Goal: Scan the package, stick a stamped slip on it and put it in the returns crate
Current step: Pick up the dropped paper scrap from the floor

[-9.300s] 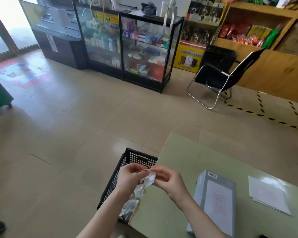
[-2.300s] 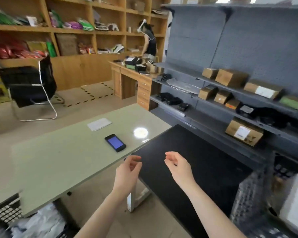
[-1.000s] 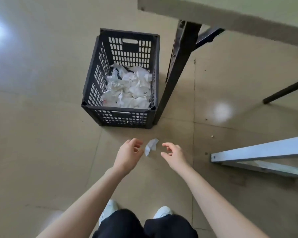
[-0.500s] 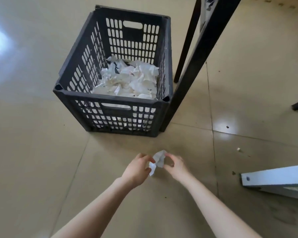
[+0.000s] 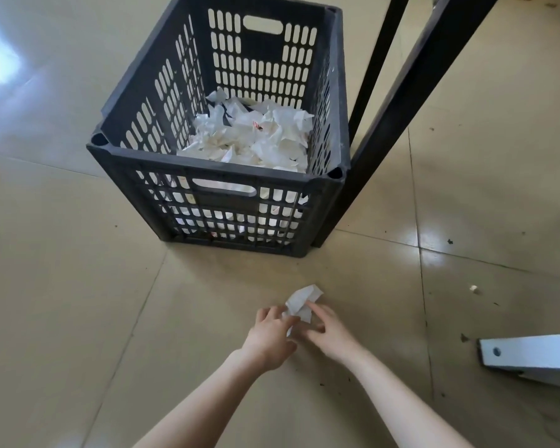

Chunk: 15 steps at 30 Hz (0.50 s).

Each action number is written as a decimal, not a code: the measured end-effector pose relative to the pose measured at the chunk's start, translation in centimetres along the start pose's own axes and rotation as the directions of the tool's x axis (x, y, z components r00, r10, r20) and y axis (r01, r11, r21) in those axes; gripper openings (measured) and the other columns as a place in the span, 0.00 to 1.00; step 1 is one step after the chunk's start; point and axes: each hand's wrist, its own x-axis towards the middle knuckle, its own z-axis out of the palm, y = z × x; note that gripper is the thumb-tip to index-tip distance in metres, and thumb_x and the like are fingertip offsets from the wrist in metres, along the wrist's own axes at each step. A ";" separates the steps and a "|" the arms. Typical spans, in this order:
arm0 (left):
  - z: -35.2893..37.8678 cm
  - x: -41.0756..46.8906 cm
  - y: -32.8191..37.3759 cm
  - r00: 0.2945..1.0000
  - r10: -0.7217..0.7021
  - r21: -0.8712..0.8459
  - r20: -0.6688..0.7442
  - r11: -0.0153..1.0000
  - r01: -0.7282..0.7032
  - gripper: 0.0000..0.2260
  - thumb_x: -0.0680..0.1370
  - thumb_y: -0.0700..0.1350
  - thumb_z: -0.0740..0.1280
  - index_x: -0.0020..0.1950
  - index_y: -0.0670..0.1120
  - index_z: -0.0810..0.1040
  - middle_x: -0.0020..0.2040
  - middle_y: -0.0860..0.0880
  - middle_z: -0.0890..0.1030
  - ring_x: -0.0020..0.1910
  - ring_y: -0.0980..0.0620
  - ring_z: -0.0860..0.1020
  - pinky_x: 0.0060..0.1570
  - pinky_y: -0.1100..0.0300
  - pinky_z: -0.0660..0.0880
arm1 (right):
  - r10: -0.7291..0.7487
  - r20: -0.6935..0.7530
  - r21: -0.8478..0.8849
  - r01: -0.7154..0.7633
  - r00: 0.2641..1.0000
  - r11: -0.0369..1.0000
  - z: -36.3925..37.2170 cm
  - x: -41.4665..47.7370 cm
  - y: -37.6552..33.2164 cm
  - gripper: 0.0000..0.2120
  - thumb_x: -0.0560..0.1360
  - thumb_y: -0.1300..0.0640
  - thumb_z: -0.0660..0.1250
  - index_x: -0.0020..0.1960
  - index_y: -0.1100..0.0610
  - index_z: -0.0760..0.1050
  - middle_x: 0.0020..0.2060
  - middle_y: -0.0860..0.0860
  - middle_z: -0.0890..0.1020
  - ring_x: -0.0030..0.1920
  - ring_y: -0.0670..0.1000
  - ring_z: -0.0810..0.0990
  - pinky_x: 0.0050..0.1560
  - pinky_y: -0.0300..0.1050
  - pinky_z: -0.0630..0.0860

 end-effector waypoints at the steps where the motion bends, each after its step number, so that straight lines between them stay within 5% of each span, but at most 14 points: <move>1: 0.0 0.0 -0.2 1.000 0.000 -0.002 0.000 1.000 0.000 0.26 0.76 0.46 0.64 0.74 0.53 0.65 0.76 0.47 0.59 0.72 0.42 0.57 0.69 0.51 0.65 | 0.000 -0.003 -0.003 0.000 1.000 1.000 0.1 0.0 0.0 0.29 0.75 0.59 0.65 0.73 0.47 0.62 0.72 0.50 0.63 0.69 0.52 0.68 0.70 0.50 0.66; 7: -0.4 -1.7 -0.9 0.999 0.024 -0.192 -0.040 0.981 -0.032 0.28 0.76 0.41 0.65 0.75 0.49 0.63 0.78 0.50 0.55 0.69 0.47 0.69 0.65 0.58 0.69 | -0.054 0.000 -0.016 0.054 0.999 0.998 0.8 -1.6 -0.8 0.29 0.75 0.62 0.64 0.75 0.53 0.61 0.72 0.47 0.63 0.68 0.49 0.68 0.68 0.40 0.65; 11: -2.0 -5.0 -1.6 0.973 0.052 -0.300 -0.226 0.946 -0.120 0.28 0.75 0.40 0.66 0.75 0.50 0.64 0.74 0.55 0.64 0.64 0.60 0.71 0.61 0.71 0.65 | -0.179 -0.012 -0.040 0.178 0.984 0.983 0.9 -4.0 -2.9 0.29 0.76 0.60 0.63 0.75 0.49 0.60 0.70 0.40 0.62 0.70 0.43 0.64 0.62 0.29 0.63; 15: -4.8 -10.3 -2.1 0.883 0.084 -0.283 -0.461 0.929 -0.236 0.24 0.74 0.40 0.71 0.70 0.51 0.72 0.68 0.59 0.70 0.58 0.75 0.68 0.58 0.81 0.61 | -0.352 0.008 -0.126 0.350 0.936 0.928 0.3 -7.5 -6.7 0.30 0.76 0.57 0.63 0.75 0.46 0.58 0.69 0.35 0.61 0.68 0.38 0.64 0.62 0.29 0.60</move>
